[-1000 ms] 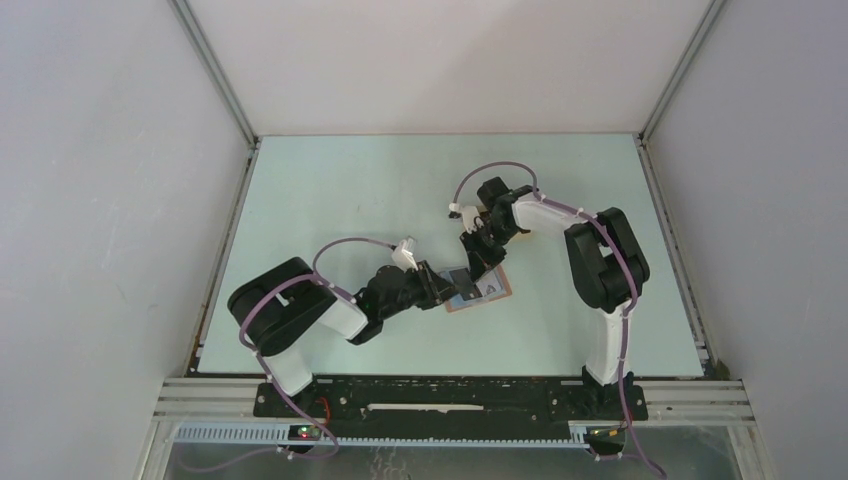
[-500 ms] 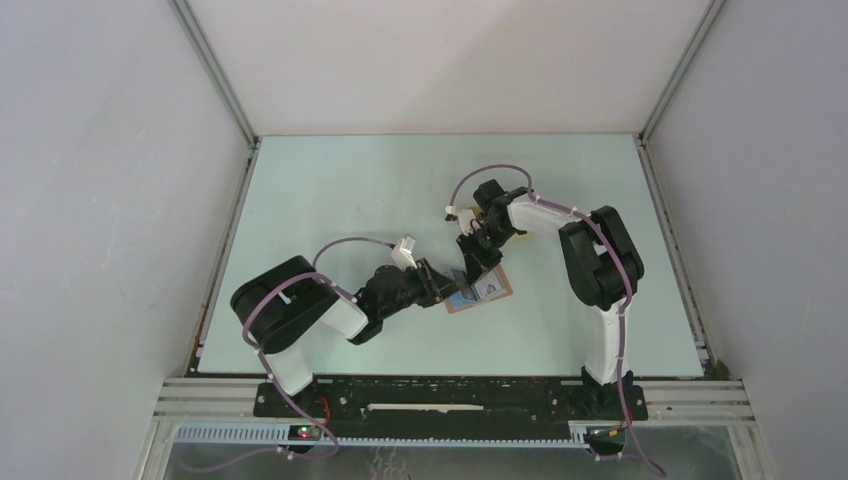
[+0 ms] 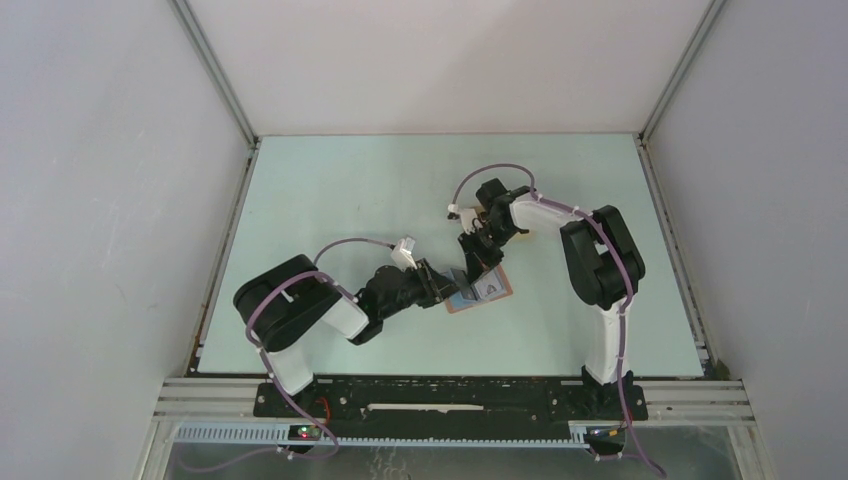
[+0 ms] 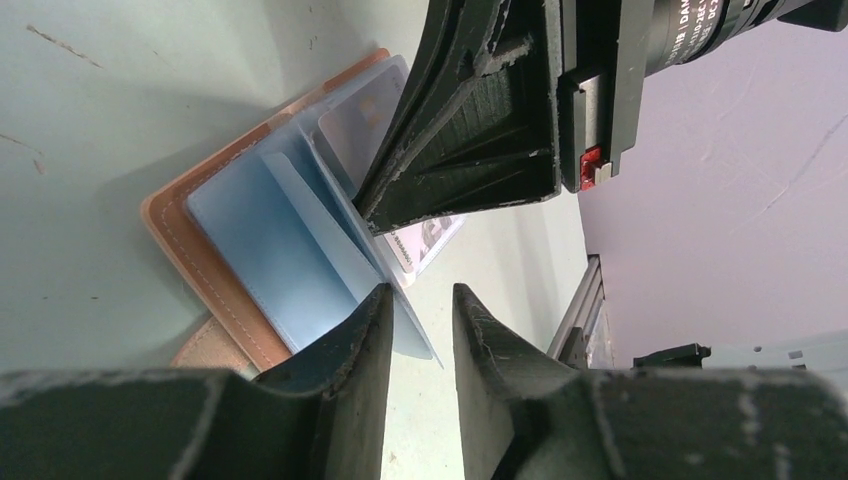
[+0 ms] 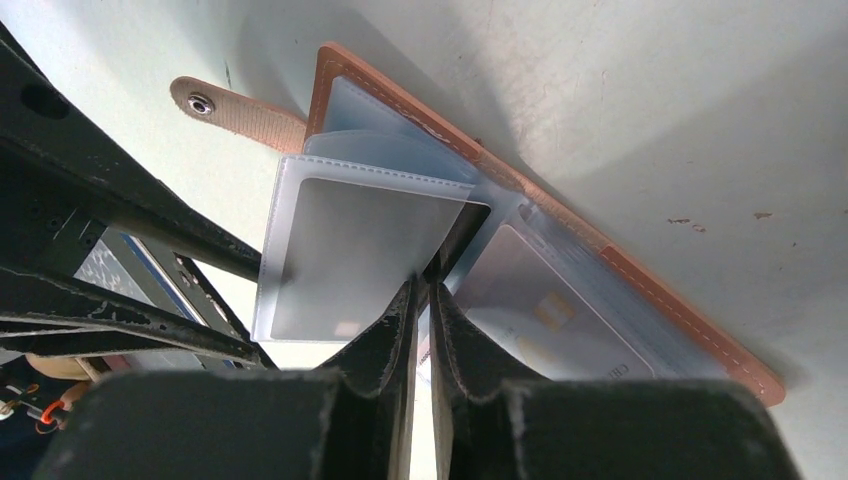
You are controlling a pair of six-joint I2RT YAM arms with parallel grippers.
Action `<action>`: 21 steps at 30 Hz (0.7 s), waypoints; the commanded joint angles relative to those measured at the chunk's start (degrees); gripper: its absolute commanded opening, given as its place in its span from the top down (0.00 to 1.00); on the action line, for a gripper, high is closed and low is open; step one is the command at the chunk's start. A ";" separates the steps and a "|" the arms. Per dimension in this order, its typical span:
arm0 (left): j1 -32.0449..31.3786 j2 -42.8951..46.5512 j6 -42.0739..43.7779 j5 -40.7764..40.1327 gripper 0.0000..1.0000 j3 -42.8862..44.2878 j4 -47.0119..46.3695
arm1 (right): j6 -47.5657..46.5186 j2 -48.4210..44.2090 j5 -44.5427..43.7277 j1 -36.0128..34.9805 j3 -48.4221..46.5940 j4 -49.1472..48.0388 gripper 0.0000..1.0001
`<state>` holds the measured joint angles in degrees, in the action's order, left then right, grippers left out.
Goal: Put the credit cards into the card holder
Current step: Insert the credit card into the card holder.
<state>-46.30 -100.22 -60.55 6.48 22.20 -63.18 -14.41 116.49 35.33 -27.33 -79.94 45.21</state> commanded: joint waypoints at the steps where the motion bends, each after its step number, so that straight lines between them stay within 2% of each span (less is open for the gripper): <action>1: 0.35 -0.92 -0.09 0.80 0.66 1.27 -0.90 | 0.35 -1.52 1.88 0.97 -1.36 0.38 0.84; 12: 0.51 -1.27 1.68 0.99 0.61 5.14 3.57 | 0.23 -2.26 2.77 1.62 -1.36 0.58 0.83; 21: 0.66 -0.67 3.63 0.52 0.63 8.03 9.44 | -0.20 -5.57 4.58 4.41 -1.29 1.01 0.79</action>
<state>-46.06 -101.25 -59.42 6.74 27.55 -56.51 -14.46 115.94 37.80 -24.77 -79.94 45.60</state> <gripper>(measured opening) 0.380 0.200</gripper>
